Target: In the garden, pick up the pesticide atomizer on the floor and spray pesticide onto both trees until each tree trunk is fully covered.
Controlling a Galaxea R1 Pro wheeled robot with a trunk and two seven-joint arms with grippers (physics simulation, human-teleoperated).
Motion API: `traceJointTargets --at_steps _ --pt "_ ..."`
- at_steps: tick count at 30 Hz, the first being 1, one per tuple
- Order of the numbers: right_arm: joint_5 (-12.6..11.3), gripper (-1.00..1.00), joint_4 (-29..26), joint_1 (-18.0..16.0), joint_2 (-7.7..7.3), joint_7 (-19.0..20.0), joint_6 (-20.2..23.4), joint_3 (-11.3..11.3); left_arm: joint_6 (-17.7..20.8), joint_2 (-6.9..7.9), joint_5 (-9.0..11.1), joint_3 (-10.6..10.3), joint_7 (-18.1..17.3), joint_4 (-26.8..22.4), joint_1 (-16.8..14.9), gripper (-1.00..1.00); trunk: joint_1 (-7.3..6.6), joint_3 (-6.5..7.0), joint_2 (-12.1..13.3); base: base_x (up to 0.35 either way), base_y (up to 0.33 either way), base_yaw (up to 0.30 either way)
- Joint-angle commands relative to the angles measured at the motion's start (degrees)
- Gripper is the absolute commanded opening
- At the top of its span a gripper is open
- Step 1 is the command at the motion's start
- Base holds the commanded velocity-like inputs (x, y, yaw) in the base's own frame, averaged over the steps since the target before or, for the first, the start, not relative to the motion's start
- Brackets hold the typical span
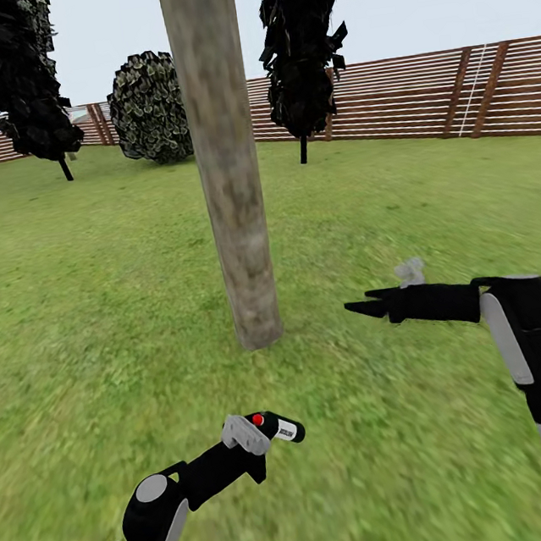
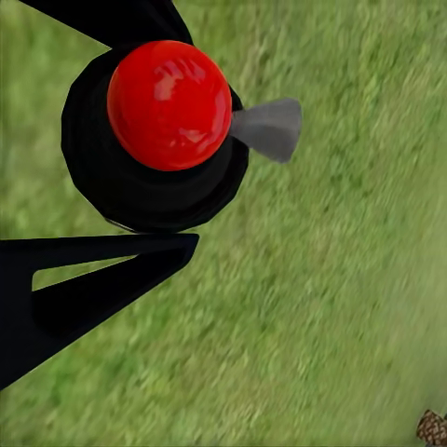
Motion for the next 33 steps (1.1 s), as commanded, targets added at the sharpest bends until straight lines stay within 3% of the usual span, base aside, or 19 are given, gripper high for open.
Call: traceJointTargets --at_steps 1,4,7,9,14,22,31,33 --pt "-0.66 -1.0 0.11 -0.74 -0.01 0.18 0.27 0.24 0.44 0.04 0.42 -0.05 0.32 -0.05 -0.04 -1.0 -0.01 -0.05 -0.02 0.0 0.0 0.0" --pt "-3.78 -1.0 0.41 -1.55 -0.04 0.18 0.27 0.95 0.45 0.04 0.38 -0.05 1.42 -0.05 -0.04 -1.0 -0.01 -0.05 -0.02 0.0 0.0 0.0" --pt "-10.61 -1.0 0.53 -1.84 -0.33 0.18 0.27 3.41 0.45 0.04 0.37 -0.05 2.76 -0.05 -0.04 -1.0 -0.01 -0.05 -0.02 0.0 0.0 0.0" --pt "-17.19 -1.0 0.46 -1.95 -0.69 0.13 0.27 5.9 0.45 0.04 0.35 -0.07 3.41 -0.05 -0.04 -1.0 -0.01 -0.05 -0.02 0.0 0.0 0.0" --pt "-21.55 -1.0 0.18 -1.79 -1.0 0.1 0.27 7.63 0.45 0.04 0.35 -0.12 3.77 -0.05 -0.04 -1.0 -0.01 -0.05 -0.02 0.0 0.0 0.0" --pt "-23.04 -1.0 0.06 -1.6 -0.68 0.09 0.27 8.85 0.5 -0.04 0.29 -0.14 3.86 -0.05 -0.04 -1.0 -0.01 -0.05 -0.02 0.0 0.0 0.0" --pt "-22.94 -1.0 0.27 -1.55 -0.41 -0.05 0.27 10.87 0.45 -0.05 0.19 -0.31 4.25 0.64 -0.08 -1.0 -0.01 -0.05 -0.02 0.0 0.0 0.0" --pt "-22.7 -1.0 0.34 -1.52 -0.36 -0.16 0.27 12.29 0.46 -0.05 0.19 -0.58 5.31 0.78 -0.1 -1.0 -0.01 -0.05 -0.02 0.0 0.0 0.0"
